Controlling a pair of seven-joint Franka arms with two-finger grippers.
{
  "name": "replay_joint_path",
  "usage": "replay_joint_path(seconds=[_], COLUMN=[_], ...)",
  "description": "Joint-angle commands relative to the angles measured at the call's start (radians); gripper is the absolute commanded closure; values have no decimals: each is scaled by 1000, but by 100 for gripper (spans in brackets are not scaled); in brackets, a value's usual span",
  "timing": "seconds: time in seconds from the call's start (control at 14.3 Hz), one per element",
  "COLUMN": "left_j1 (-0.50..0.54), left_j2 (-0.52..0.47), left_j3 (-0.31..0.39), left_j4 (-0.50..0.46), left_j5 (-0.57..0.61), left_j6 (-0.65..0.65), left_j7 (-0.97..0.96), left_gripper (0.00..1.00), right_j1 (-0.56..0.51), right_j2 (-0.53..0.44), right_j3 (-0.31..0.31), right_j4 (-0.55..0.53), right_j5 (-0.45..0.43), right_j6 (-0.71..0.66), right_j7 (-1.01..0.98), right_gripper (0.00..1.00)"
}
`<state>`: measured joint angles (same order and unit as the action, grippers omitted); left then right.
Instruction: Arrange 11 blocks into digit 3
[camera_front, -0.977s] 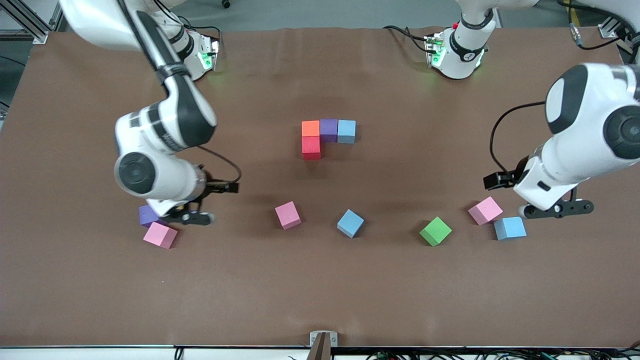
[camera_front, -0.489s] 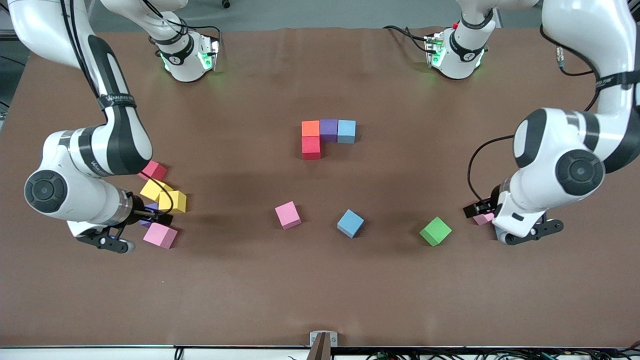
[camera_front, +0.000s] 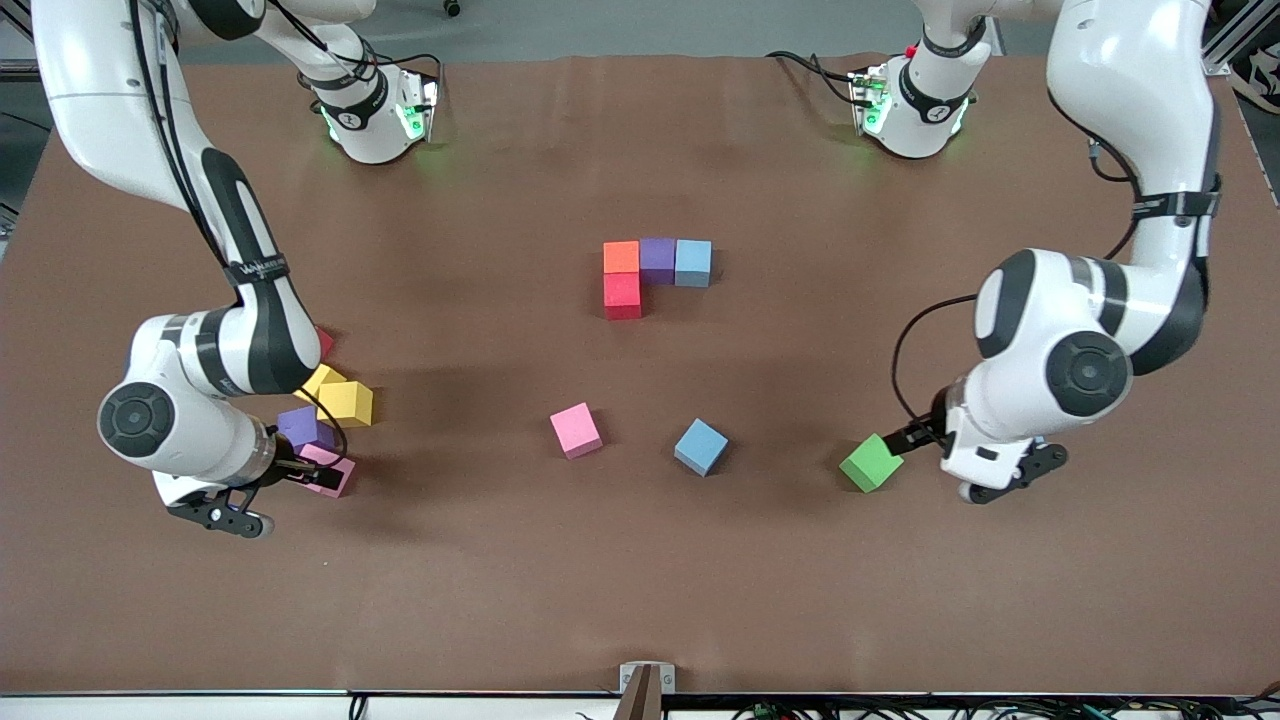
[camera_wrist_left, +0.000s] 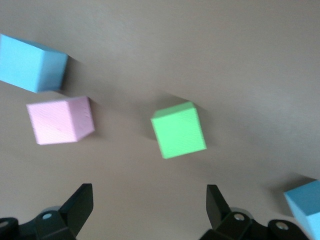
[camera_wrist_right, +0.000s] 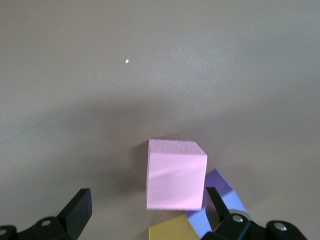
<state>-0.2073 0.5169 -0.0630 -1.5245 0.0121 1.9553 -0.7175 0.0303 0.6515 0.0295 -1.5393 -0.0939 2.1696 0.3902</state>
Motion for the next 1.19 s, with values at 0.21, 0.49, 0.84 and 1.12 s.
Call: replay_joint_path(seconds=[0.21,0.49,0.84,1.12], left_j1=[-121,-188,-293,-337], left_j2=[97,146,209,279], left_j3=[6,6,11,14], left_j4=[55,72,110,173], left_j5=[-52,-72,-69,-66], left_j6=[105,187,330,378], left_j7=[-255,-404,-693,-864], left_gripper=[0,0,0,0], right_j1=[-43,-46,-55,-52], right_j2=[42,40,51,50], right_j3=[21,20,21,21], right_j4=[-28,-76,-84,-76], right_j5=[-27,-29,-29,-29], right_j6=[55,75,82,78], right_j7=[1,3,1,-22], right_gripper=[0,0,23,61])
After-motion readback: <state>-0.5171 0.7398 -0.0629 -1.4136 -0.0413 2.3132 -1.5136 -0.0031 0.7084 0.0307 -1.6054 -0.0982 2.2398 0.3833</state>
